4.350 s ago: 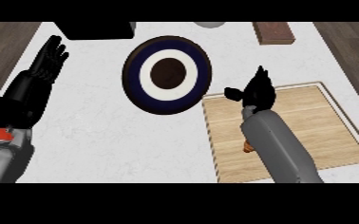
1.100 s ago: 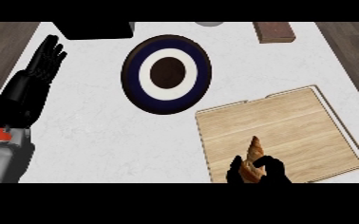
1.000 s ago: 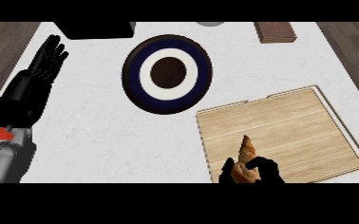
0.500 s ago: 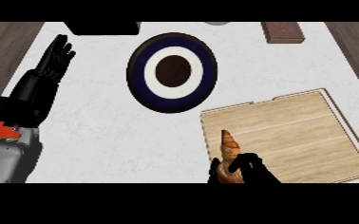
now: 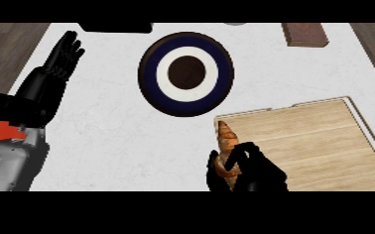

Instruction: Pick the croissant from the tray and place it in the plate

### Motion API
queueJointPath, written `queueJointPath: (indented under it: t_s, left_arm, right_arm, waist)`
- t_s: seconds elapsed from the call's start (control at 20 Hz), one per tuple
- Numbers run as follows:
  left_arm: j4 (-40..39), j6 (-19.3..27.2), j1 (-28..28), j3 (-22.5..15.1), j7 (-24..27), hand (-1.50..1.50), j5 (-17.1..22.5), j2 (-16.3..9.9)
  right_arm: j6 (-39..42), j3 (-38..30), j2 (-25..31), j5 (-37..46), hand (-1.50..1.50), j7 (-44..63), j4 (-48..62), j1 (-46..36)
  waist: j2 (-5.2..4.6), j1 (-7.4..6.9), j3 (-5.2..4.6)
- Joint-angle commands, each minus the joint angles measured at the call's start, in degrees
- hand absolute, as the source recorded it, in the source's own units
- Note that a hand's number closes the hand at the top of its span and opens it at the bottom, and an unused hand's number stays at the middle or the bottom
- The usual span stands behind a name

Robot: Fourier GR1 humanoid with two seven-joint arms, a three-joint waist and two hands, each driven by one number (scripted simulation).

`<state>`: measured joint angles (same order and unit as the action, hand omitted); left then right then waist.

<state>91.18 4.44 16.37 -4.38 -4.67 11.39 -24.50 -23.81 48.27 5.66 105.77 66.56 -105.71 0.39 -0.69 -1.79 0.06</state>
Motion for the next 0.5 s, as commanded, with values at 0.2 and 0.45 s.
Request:
queueJointPath:
  t_s: [0.2,0.45]
  left_arm:
    - [0.31,-0.73,1.09,-1.78,0.55,0.0,-0.4,1.5]
    - [-1.13,-2.33,3.53,0.28,-0.31,0.0,1.02,-0.09]
  right_arm:
    - [-1.09,-11.05,-5.53,-14.41,1.5,12.47,6.4,-17.2]
    - [0.43,-19.45,-5.6,-21.25,1.5,12.51,16.95,-29.42]
  waist:
    - [-0.63,-2.28,-0.02]
    - [-0.73,-3.24,-0.09]
